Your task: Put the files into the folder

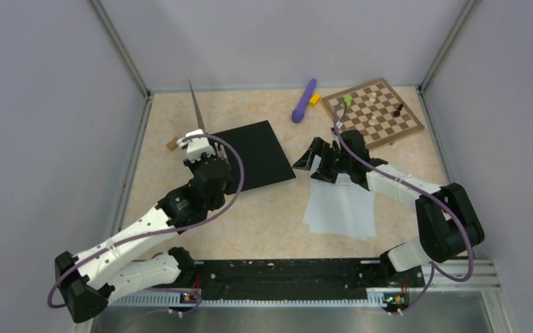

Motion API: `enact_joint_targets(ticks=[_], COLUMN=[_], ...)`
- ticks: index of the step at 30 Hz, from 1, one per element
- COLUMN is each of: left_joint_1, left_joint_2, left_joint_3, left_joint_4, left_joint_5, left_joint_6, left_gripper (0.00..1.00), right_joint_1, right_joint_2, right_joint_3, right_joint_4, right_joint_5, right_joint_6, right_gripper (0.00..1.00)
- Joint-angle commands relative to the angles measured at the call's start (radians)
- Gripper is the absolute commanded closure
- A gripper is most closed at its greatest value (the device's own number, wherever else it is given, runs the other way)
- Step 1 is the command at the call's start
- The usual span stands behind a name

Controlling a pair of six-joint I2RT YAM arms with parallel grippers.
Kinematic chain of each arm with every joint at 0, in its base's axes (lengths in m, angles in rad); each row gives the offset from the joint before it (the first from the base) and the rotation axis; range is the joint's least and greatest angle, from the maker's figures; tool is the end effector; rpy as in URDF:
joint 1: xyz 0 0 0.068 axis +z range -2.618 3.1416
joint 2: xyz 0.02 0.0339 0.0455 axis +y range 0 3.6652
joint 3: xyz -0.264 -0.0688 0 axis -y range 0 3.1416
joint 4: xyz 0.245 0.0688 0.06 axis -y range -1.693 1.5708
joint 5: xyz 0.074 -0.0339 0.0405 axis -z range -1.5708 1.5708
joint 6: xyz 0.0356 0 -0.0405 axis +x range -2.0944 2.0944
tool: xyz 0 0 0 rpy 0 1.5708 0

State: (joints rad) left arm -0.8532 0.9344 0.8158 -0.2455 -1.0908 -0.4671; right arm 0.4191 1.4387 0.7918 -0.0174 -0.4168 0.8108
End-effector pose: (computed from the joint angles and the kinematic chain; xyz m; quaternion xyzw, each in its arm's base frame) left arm 0.1540 -0.1284 0.3242 -0.1538 0.7474 0.0399 0.6451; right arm 0.2689 0.1356 0.2097 0.0823 0.8804 0.3991 0.2426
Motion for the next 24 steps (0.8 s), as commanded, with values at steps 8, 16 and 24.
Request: enact_joint_targets(ticks=[8,16,24], left_joint_1=[0.014,0.020,0.025], left_joint_2=[-0.140,-0.189,-0.224], left_joint_3=[-0.041,-0.067,-0.098], left_joint_4=[0.050,0.035,0.007], left_joint_5=[0.038,0.054,0.066], left_joint_6=[-0.031,-0.024,-0.050], left_gripper=[1.00,1.00,1.00], right_joint_1=[0.013,0.024,0.073], right_joint_2=[0.348,0.539,0.621], right_joint_3=[0.220,0.281,0.354], right_joint_4=[0.146,0.347,0.432], right_joint_5=[-0.119,-0.274,-0.341], right_joint_6=[-0.020,0.096,0.145], right_gripper=[0.01,0.06,0.39])
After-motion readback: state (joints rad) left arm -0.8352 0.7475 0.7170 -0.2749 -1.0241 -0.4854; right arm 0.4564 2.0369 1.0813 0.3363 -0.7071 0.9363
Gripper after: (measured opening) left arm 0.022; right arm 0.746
